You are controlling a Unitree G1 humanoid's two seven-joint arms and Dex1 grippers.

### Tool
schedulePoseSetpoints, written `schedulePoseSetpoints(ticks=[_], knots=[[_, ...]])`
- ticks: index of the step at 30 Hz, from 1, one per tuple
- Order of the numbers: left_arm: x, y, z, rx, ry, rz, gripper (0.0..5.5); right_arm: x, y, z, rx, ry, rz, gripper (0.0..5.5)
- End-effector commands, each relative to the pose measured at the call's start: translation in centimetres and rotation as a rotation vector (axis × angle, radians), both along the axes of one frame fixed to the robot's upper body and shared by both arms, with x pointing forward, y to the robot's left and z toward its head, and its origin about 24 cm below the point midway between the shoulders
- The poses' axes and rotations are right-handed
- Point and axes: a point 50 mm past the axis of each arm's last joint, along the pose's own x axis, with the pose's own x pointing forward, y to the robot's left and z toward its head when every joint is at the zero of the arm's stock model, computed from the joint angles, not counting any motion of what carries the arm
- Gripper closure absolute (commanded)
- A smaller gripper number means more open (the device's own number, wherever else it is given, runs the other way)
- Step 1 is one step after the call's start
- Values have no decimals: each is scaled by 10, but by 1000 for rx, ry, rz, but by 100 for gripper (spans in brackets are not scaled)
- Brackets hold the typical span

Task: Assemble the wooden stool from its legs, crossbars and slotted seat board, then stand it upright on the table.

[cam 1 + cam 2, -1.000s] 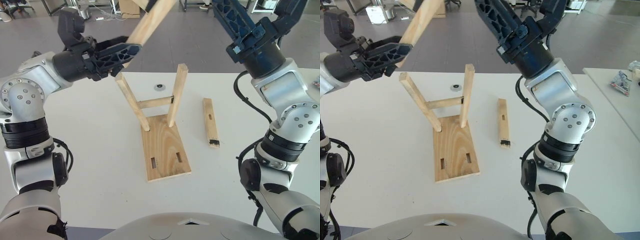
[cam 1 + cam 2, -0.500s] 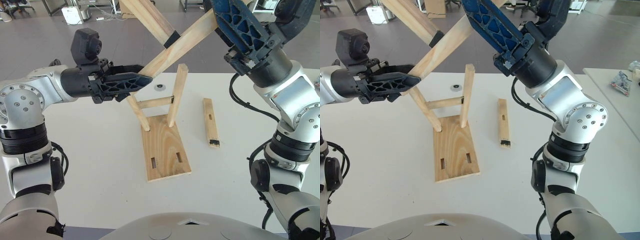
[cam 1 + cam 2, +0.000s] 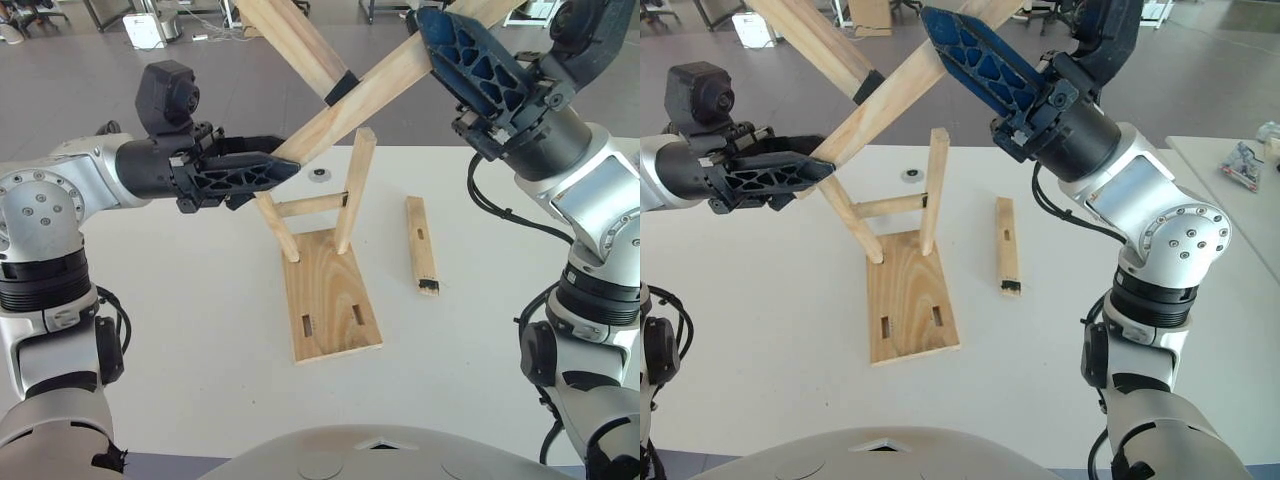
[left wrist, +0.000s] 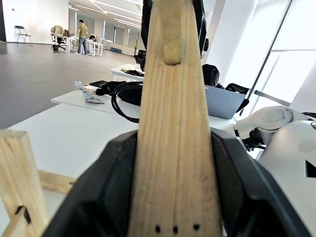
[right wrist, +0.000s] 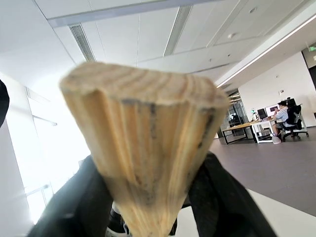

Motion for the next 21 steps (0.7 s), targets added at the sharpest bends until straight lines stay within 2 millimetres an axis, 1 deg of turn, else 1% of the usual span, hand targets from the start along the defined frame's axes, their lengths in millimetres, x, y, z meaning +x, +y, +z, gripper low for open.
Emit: schedulePoseSetpoints(ticks=[1,3,4,6,8,9,10,13,15,18,20,21], knots=[[-4,10,-14,45,34,97,260,6,-8,1,-63,-9,-60,346],[-8,16,-28,81,69,153,225,10,-14,1,-105,-17,-84,346],[-11,21,-37,114,99,178,218,12,-18,-1,-133,-19,-94,346],[-24,34,-66,217,179,239,218,9,-23,-10,-238,-24,-69,346],[-37,44,-93,300,242,283,218,1,-29,-24,-362,-12,2,346],[-40,43,-103,327,252,295,218,0,-33,-30,-415,1,34,346],[-42,40,-109,334,254,293,218,0,-38,-33,-449,6,54,346],[-47,28,-122,341,256,256,218,7,-46,-36,-513,-14,97,346],[-50,22,-131,325,282,254,218,11,-45,-41,-551,-37,136,346],[-64,15,-155,334,359,229,218,19,-39,-48,-585,-100,223,346],[-72,15,-170,372,402,217,218,18,-35,-56,-611,-136,277,346],[-78,17,-183,433,426,208,218,17,-33,-61,-629,-154,293,346]])
